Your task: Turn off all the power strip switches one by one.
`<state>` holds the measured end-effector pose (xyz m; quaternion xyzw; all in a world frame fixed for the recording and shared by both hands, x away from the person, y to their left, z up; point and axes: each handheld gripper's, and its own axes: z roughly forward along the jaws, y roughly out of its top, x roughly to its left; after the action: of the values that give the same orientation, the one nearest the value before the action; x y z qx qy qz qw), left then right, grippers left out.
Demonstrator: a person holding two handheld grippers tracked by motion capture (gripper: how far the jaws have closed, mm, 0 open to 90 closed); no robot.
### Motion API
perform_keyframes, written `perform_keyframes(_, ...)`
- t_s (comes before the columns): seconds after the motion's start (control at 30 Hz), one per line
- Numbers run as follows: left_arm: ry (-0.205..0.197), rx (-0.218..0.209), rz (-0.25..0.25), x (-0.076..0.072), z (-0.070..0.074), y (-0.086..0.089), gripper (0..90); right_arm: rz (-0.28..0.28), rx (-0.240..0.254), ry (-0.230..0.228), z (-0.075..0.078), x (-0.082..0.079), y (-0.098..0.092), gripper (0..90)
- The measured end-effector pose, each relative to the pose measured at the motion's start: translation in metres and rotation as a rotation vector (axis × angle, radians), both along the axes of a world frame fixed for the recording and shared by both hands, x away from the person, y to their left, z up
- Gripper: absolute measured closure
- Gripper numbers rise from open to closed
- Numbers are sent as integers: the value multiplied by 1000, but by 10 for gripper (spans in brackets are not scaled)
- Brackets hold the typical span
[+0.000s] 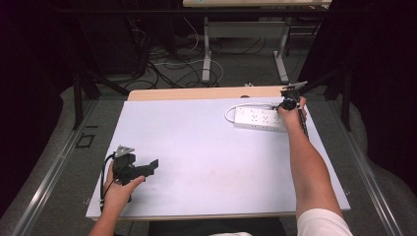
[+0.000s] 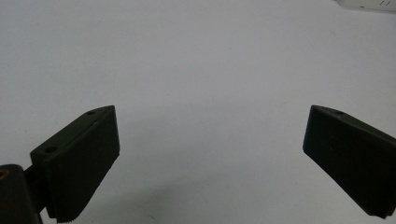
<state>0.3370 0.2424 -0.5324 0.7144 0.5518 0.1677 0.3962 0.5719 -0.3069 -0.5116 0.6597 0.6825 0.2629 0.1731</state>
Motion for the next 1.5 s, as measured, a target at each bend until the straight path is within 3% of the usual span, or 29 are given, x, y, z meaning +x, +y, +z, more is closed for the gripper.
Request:
perform_keyframes(0.93,8,11,-13,1,0,-1,38,11,-9,9,-5,2,0,900)
perform_keyframes(1.23,-4,2,-3,0,-1,-1,38,7,28,8,-6,0,-5,900)
perform_keyframes(1.33,-4,5,-3,0,0,0,38,0,1,11,-7,-1,-8,900)
perform_keyframes(1.43,-4,2,1,0,0,0,38,-33,22,12,-8,-3,-15,900)
perform_keyframes(1.5,1,4,-2,0,1,0,38,-10,37,15,-7,-4,-17,900)
